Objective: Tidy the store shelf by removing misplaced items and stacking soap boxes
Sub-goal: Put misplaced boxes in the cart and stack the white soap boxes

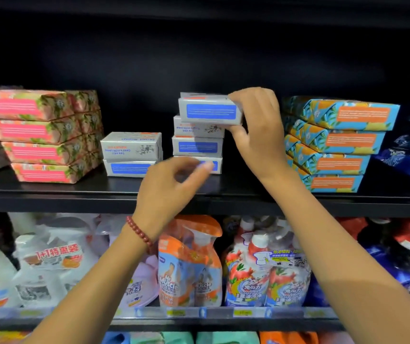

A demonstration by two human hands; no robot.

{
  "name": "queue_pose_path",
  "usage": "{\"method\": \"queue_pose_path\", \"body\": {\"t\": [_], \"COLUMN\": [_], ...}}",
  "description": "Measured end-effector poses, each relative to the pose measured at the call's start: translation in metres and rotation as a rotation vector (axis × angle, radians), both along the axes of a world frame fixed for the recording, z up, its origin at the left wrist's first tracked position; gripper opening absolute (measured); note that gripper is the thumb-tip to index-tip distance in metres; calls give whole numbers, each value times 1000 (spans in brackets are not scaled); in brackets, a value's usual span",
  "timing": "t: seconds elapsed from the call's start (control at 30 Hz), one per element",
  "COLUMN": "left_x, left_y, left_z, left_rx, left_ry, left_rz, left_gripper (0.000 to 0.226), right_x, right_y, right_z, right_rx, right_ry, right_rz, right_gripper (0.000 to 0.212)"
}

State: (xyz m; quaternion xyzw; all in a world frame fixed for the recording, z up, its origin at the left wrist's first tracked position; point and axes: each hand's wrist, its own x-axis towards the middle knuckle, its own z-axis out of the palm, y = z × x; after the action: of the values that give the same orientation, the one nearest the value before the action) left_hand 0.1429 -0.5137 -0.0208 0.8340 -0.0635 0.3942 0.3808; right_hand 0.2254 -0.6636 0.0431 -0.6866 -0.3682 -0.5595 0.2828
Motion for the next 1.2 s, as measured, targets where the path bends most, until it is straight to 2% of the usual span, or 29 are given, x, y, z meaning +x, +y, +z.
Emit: {"method": "queue_pose_path", "body": {"t": [0.07, 0.13, 0.2, 0.3, 0.37, 0.47, 0.53, 0.57, 0.6, 0.67, 0.73, 0.9, 1.0, 1.1, 1.2], "left_x": [-1, -4, -8, -16, -19, -21, -24, -27, -28, -30, -31, -30, -28, -30, -31], "left_y": [-1, 1, 3, 5, 7, 13, 18, 20, 22, 26, 29, 38, 38, 37, 40], "left_z": [24, 48, 62, 64, 60, 53, 48, 45, 41, 35, 32, 27, 31, 39, 46], "left_rx": [-508, -789, -826, -820, -846, -773, -663, -625, -594, -547, -469, -427, -547, -731, -826], "left_ry": [87, 241, 316, 337, 325, 236, 203, 200, 194, 170, 136, 110, 144, 298, 439], "left_rz": [-170, -262, -349, -447, -461, -430, -440, -457, -473, -492, -486, -493, -465, -530, -618], "left_gripper": [52, 62, 61, 26, 13, 13, 12, 10, 16, 30, 38, 51, 44, 40, 43], "right_x": [-10, -19, -26, -34, -37, -43, -53, -58, -60, -62, -63, -63, -66, -68, -63], "right_y": [-9, -14, -15, -16, -17, -20, -19, -17, -15, -12, -9, -4, 1, 7, 13], "right_z": [-3, -5, -8, -17, -22, -23, -18, -14, -11, -7, -6, -12, -18, -24, -27], "right_rx": [-5, -47, -76, -116, -152, -203, -132, -76, -30, -9, -33, 57, 25, 6, -9], "right_ry": [-96, -203, -275, -283, -211, 84, 449, 627, 771, 917, 919, 853, 667, 469, 344], "right_rz": [24, 51, 90, 103, 93, 132, 251, 330, 426, 600, 646, 624, 526, 466, 442], "right_gripper": [19, 21, 24, 25, 29, 52, 76, 81, 77, 52, 42, 41, 39, 34, 35]}}
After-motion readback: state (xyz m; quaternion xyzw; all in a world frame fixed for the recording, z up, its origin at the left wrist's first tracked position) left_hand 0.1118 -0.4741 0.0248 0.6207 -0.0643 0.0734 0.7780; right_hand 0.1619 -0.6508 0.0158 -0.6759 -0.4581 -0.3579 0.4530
